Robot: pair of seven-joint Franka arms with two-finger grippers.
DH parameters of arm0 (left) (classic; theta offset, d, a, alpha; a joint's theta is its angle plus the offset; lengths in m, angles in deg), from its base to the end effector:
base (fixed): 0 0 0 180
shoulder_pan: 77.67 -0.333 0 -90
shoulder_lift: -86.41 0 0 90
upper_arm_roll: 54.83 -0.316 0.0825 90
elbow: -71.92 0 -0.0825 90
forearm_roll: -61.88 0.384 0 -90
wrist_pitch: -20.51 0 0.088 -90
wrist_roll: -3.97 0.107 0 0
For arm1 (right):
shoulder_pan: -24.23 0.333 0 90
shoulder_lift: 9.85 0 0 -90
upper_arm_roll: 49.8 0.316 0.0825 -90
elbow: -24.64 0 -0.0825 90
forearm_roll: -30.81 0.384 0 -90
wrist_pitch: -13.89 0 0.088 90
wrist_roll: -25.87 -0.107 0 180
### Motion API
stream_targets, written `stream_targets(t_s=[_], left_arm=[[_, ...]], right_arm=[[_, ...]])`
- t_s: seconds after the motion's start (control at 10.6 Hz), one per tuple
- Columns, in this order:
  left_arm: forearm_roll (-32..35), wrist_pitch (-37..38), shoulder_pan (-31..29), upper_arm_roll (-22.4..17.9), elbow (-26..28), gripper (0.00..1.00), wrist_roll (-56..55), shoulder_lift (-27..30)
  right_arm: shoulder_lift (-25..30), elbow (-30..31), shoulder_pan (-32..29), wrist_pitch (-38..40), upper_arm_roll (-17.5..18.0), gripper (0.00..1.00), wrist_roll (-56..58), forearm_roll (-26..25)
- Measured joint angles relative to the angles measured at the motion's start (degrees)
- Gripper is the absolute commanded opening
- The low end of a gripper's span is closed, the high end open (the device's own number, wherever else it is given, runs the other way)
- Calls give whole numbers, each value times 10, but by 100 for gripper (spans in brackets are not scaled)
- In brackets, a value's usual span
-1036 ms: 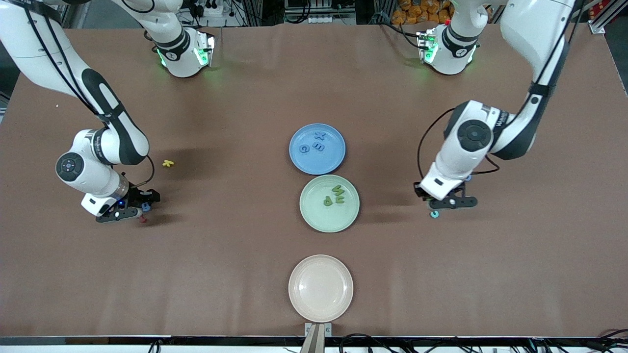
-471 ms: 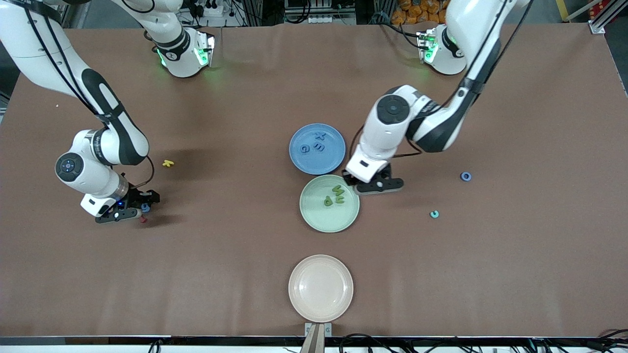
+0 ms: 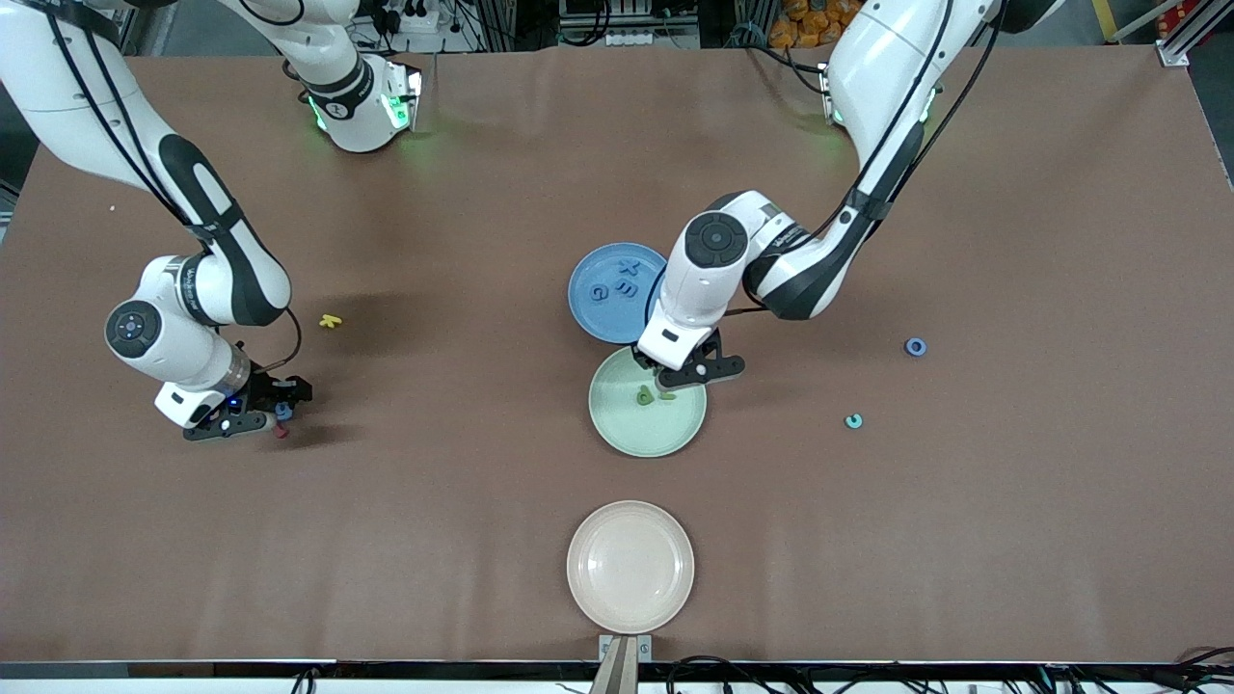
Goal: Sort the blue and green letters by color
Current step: 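Carry green B to the green plate and release it with the left gripper, then drop blue 6 on the blue plate while the left gripper returns to rest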
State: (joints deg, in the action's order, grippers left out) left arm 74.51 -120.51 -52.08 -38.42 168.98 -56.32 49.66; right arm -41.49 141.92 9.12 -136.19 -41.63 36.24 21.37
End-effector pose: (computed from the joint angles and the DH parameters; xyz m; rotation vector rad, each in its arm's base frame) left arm 0.5297 -0.4454 0.2504 2.9875 0.3385 0.1333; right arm 0.5918 -0.0686 0.1705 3.1145 0.2805 0.0439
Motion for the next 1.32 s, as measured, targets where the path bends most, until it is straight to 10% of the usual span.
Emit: stream_targets(t_s=[0.09, 0.66, 1.32], left_arm=[[0, 0, 2, 0, -11, 100, 0, -11], [1, -2, 2, -4, -44, 100, 8, -9], [4, 85, -79, -8, -51, 100, 116, 87]], right_arm=[[2, -2, 1, 6, 1, 17, -4, 2], [41, -7, 72, 63, 2, 17, -63, 77], [71, -8, 289, 99, 6, 18, -333, 91]])
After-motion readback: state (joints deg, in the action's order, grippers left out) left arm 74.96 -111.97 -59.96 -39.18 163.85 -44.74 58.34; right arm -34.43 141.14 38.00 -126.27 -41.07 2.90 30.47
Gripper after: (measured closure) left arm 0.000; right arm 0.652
